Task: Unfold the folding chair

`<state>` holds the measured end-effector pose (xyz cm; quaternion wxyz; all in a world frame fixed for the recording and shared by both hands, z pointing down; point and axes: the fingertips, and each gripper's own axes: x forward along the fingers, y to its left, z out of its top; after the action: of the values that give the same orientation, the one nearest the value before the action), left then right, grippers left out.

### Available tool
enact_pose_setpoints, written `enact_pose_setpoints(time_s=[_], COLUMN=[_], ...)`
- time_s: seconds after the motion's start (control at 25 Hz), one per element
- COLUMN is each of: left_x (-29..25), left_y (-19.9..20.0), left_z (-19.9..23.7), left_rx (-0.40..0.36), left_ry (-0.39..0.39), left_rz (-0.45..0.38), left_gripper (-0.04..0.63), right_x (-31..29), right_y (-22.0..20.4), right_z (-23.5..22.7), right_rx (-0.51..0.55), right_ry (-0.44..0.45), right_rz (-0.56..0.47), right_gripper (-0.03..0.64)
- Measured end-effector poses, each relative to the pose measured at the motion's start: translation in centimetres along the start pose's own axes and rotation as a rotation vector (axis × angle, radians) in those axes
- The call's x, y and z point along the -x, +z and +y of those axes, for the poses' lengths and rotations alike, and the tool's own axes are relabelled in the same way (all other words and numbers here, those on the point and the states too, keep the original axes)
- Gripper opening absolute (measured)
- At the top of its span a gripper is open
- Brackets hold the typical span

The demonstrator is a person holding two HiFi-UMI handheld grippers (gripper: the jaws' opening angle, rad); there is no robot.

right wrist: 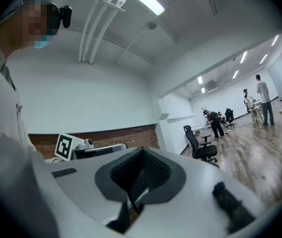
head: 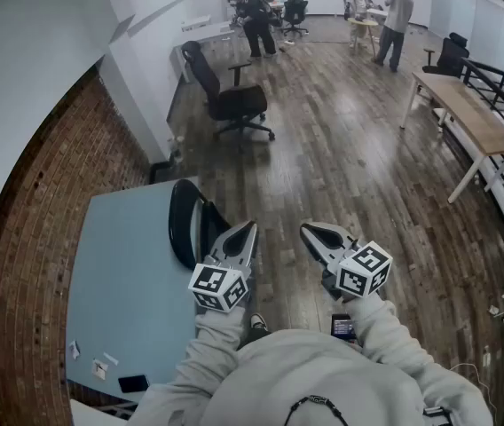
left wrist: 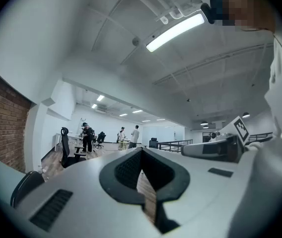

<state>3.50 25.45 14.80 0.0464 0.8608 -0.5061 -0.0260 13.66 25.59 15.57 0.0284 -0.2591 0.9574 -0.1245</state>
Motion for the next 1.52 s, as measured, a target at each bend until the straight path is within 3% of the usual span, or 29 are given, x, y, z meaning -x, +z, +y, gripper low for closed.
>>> enact_pose_setpoints(time_s=[0.28,0.72,1.16,1.4,1.52], left_x=[0.3,0.4,-5.0,-6.7,-7.0], left_y=[1.2,2.0,0.9,1.3,1.4], left_z=[3.1,16.4,31.7,35.2,36.9], left_rx=[-0.053,-0.018,-0.041,-0.086,-0.104], left_ry=[0.027,0.131,0.042,0.032,0.070], left_rz=[-0.022,-0.050,-0.015,0.013,0.038], left_gripper=[0.005,0.005,0.005,0.005,0.005], right_x=[-3.2,-15.8,-33.6,-38.1,-39.8], right_y=[-0.2,-2.0,-1.0,1.4,2.7], right_z=[-0.6,-1.8,-7.0,-8.7,-9.3], right_rx=[0.056,0.055,0.058,0.067,0.071], right_ry=[0.016,0.104,0.070,0.037,0.042], right_rz=[-0.010,0.078,0.088,0.053,0.035], right_gripper=[0.006,0.006,0.006,0.006,0.006])
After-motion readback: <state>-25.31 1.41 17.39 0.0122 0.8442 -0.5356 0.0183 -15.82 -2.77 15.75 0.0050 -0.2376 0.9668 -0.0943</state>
